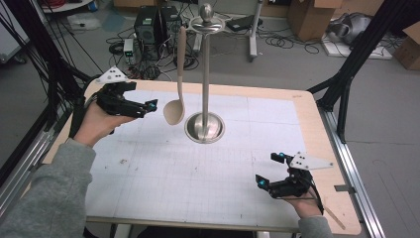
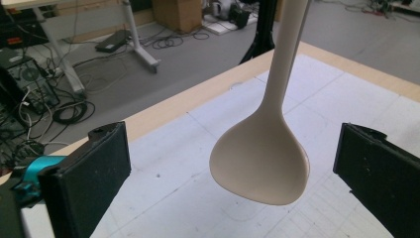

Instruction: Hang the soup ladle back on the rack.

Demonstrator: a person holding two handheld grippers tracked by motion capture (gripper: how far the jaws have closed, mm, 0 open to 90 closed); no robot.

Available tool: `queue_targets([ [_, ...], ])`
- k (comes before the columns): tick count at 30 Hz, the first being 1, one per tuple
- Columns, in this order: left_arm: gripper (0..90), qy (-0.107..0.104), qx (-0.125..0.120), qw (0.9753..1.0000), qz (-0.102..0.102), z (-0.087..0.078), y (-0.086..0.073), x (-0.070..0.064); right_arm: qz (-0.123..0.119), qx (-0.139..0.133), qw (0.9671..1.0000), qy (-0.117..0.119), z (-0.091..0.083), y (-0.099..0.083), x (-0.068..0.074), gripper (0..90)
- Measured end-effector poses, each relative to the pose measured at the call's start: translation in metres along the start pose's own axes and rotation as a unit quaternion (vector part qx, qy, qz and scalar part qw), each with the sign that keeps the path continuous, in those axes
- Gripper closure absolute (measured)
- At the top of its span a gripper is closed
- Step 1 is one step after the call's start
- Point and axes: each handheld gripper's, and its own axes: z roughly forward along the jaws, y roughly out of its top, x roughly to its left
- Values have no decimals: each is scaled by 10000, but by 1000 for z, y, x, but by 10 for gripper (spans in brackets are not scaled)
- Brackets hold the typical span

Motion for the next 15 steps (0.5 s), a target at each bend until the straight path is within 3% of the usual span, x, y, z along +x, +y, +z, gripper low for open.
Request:
queue_targets([
  [8, 17, 172, -238, 9996, 16, -31, -10, 7, -50, -17, 9998, 166, 18, 7, -1, 1],
  [15, 17, 178, -337, 9993, 7, -50, -32, 9, -26, -160, 9998, 149, 20, 11, -6, 1],
])
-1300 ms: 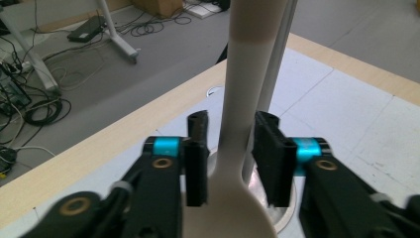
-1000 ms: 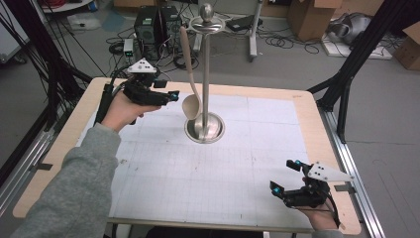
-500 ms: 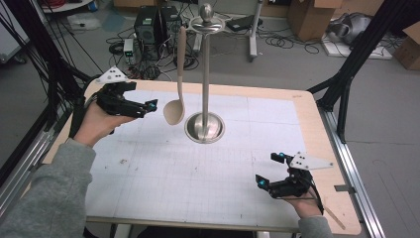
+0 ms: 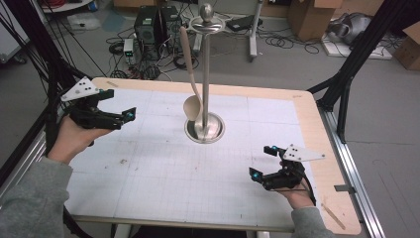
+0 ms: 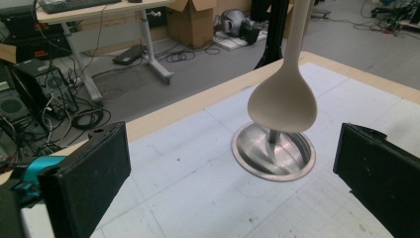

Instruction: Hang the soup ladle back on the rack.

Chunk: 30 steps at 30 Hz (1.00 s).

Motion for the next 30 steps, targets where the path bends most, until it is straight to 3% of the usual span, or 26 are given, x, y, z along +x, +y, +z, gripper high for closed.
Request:
queue_targets([
  [5, 17, -63, -214, 9996, -180, -7, -19, 0, 44, -48, 10000, -12, 0, 1, -3, 1],
  [10, 17, -211, -353, 9990, -147, -9, -37, -5, 80, -108, 9999, -33, -2, 1, -5, 1],
  [20, 17, -302, -528, 9980, -186, -19, -62, -10, 88, -137, 9999, -47, -3, 2, -5, 1],
  [25, 17, -281, -538, 9980, -190, -23, -74, -12, 85, -154, 9998, -62, -4, 2, -7, 1],
  [30, 17, -237, -679, 9968, -356, -32, -85, -7, 54, -199, 9998, -76, -4, 3, -9, 1],
])
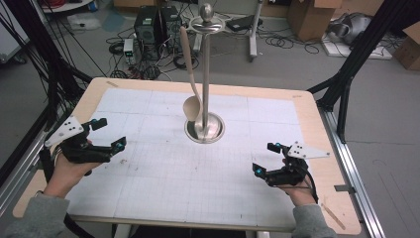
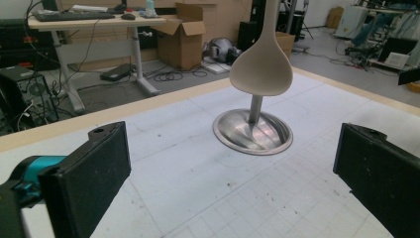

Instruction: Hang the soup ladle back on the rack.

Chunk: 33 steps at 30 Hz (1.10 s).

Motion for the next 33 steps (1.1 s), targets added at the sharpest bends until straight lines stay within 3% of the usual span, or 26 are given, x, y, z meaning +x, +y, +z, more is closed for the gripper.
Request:
queue_targets([
  [5, 17, 104, -158, 9998, -107, -12, -13, 9, 78, -1, 10000, -34, -2, 0, -1, 1],
  [8, 17, 249, -138, 9994, -203, -18, -22, 14, 77, -55, 9999, -68, -4, 0, -3, 1],
  [14, 17, 331, -115, 9990, -289, -25, -38, 20, -14, -6, 9999, -147, -5, -1, -1, 1],
  [25, 17, 471, -284, 9985, -79, -36, -41, 21, -79, -295, 9992, -245, -22, 3, -3, 1],
  [33, 17, 811, -314, 9962, -59, -40, -45, 29, -29, -560, 9963, -648, -42, -2, -10, 1],
])
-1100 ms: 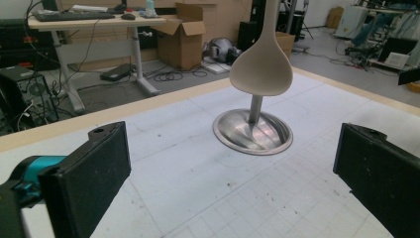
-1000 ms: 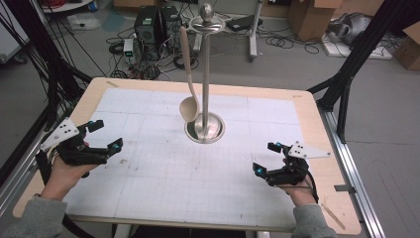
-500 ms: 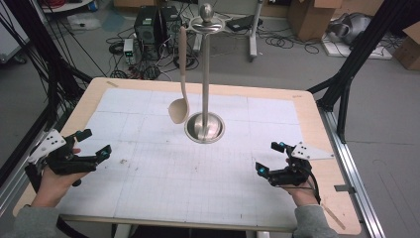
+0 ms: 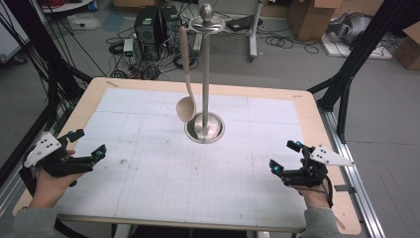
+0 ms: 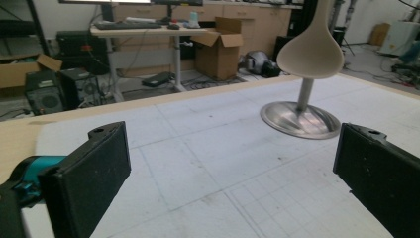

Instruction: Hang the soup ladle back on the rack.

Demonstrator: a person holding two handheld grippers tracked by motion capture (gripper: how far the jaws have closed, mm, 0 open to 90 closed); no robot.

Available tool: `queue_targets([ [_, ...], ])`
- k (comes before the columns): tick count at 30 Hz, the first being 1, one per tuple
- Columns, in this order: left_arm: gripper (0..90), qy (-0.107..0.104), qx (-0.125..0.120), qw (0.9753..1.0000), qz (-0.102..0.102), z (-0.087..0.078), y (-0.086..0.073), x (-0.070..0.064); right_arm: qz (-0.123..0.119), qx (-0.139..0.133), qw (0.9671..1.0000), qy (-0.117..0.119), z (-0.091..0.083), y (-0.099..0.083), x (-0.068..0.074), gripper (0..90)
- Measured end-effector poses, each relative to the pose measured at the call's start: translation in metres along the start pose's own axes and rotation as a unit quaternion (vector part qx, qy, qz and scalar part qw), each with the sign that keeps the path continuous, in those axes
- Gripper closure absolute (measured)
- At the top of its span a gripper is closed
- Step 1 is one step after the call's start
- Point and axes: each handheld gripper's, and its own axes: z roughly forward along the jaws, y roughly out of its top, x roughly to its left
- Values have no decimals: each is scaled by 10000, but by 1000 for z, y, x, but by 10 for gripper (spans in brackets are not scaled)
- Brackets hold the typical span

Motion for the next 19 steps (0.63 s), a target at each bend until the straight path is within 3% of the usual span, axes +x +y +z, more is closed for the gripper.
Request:
queue_targets([
  [6, 17, 298, 24, 9995, -94, -5, -2, 11, 185, -334, 9987, -327, -12, 0, -5, 1],
  [19, 17, 163, -48, 9998, -97, -4, 1, 9, 105, -329, 9977, -581, -13, -1, -5, 1],
])
